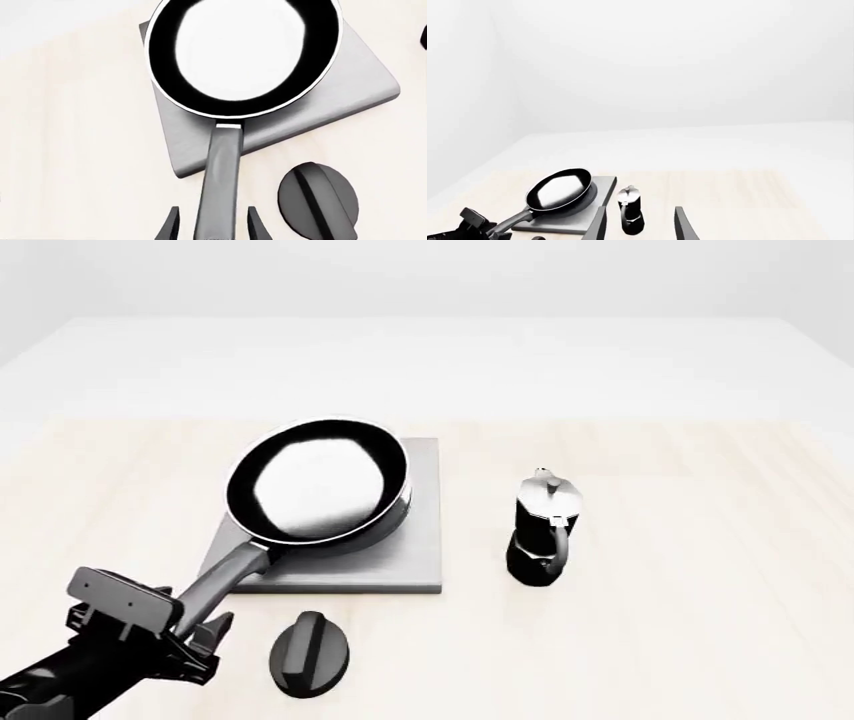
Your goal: Put the frying pan on the stove.
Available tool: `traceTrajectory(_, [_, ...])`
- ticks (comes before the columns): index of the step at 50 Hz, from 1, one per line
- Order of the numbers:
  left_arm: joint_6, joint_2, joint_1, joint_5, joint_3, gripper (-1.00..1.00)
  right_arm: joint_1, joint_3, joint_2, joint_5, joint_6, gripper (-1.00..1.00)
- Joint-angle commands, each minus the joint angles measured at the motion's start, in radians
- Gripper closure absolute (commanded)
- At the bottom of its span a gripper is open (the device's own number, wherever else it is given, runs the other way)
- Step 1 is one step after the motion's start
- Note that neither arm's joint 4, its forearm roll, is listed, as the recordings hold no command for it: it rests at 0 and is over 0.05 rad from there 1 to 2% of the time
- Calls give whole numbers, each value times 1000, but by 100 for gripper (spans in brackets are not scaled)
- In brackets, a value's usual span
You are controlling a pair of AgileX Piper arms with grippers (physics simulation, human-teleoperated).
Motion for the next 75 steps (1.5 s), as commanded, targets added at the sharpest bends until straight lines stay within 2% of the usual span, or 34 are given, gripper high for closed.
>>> traceTrajectory(1, [0,-53,2,29,15,-100,0,-1,0,0,-1,-100])
traceTrajectory(9, [1,-218,17,179,-4,-100,0,-1,0,0,-1,-100])
traceTrajectory(14, [3,-329,37,303,-55,-100,0,-1,0,0,-1,-100])
traceTrajectory(23, [-3,-454,41,436,-95,-100,1,0,0,0,0,-100])
traceTrajectory(30, [-13,-430,43,421,-130,-100,1,0,0,0,-1,-100])
traceTrajectory(42, [-33,-528,46,482,-138,-100,2,-1,0,0,-4,-100])
traceTrajectory(60, [-70,-763,66,628,-176,-100,6,-5,0,0,-7,-100])
traceTrajectory(63, [-84,-859,65,693,-183,-100,7,-5,0,0,-7,-100])
traceTrajectory(75, [-119,-1071,84,841,-184,-100,8,-7,0,0,-10,-100])
